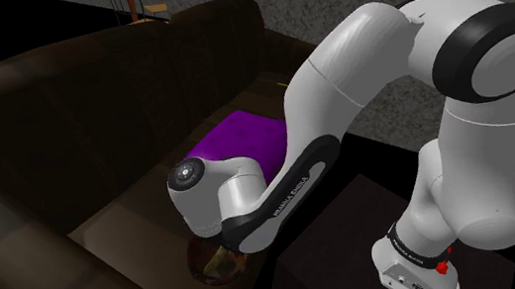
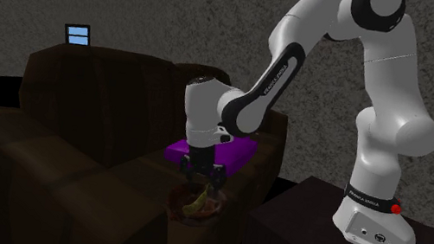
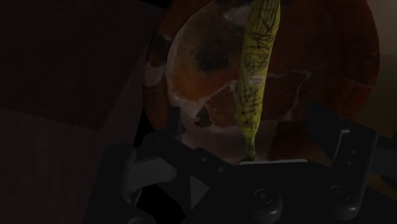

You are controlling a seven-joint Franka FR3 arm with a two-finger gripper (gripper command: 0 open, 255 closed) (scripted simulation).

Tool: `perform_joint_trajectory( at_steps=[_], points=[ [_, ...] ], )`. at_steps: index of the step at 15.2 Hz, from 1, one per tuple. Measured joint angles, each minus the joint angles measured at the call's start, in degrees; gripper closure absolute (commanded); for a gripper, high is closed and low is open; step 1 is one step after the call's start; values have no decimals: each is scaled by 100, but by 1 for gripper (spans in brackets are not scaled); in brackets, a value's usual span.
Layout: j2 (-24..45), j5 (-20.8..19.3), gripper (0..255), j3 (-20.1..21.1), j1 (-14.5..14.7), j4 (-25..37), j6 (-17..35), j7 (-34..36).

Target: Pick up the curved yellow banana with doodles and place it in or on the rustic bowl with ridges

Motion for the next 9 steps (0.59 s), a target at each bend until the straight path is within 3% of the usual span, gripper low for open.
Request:
perform_joint_trajectory(
  at_steps=[3,9],
  points=[
    [-330,181,0,86,-22,74,-383,-129],
    [-369,213,0,101,-20,113,-468,-149]
  ],
)
